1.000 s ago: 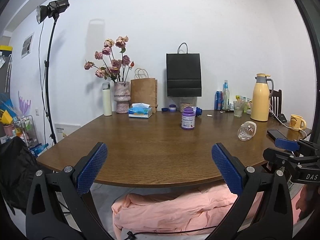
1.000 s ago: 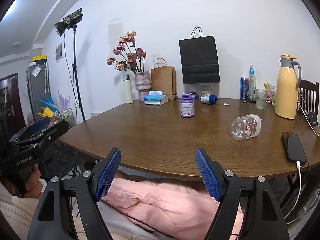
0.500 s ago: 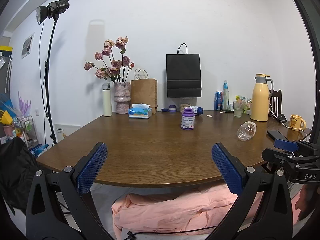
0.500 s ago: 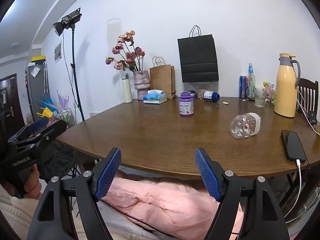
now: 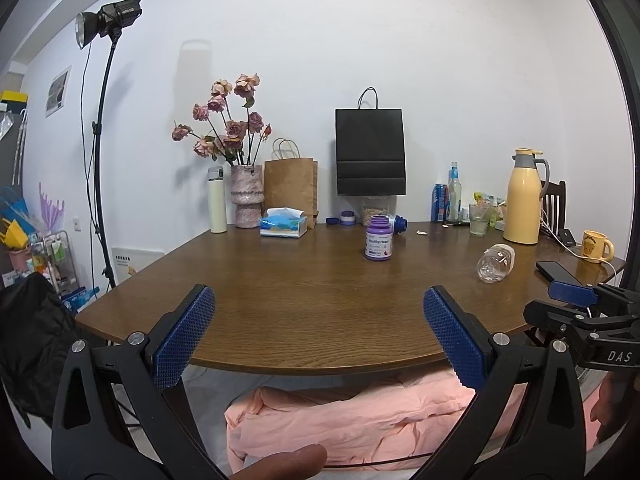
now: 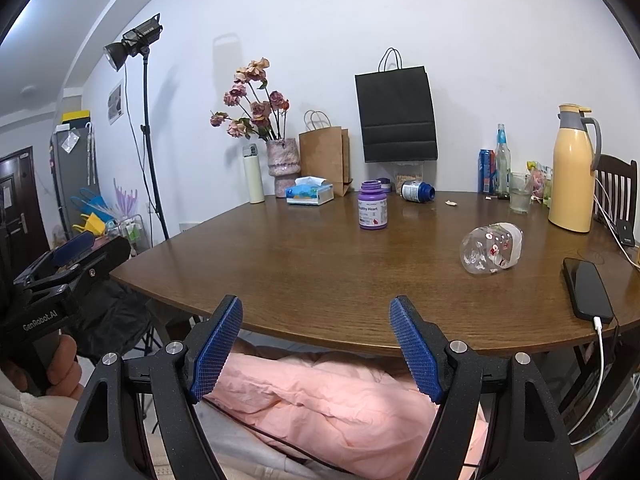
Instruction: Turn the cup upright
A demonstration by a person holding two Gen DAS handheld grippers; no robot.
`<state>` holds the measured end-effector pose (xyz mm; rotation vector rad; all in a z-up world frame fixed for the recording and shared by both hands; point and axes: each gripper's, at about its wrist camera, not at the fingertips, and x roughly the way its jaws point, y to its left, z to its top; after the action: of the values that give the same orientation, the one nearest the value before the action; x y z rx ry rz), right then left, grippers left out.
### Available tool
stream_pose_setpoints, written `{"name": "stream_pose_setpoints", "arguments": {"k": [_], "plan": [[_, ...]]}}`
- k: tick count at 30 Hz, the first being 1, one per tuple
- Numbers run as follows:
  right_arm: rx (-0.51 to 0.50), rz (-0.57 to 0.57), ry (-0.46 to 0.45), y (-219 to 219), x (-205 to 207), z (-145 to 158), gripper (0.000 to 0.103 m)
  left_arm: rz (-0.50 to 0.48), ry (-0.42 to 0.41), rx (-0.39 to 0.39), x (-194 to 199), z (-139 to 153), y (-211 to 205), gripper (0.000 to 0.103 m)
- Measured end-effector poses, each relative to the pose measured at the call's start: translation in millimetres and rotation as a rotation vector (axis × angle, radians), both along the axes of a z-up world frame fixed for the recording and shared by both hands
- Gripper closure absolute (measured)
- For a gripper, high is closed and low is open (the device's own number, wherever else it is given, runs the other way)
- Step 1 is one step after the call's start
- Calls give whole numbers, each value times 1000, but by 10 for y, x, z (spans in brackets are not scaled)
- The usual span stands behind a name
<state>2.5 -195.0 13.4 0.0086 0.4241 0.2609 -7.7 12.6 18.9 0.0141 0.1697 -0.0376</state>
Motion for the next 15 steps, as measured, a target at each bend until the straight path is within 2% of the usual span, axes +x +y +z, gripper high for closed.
{"name": "stream_pose_setpoints", "arguments": {"k": [15], "plan": [[1,1,1,6,7,-15,22,4,-1,-1,-11,-7,-21,0]]}}
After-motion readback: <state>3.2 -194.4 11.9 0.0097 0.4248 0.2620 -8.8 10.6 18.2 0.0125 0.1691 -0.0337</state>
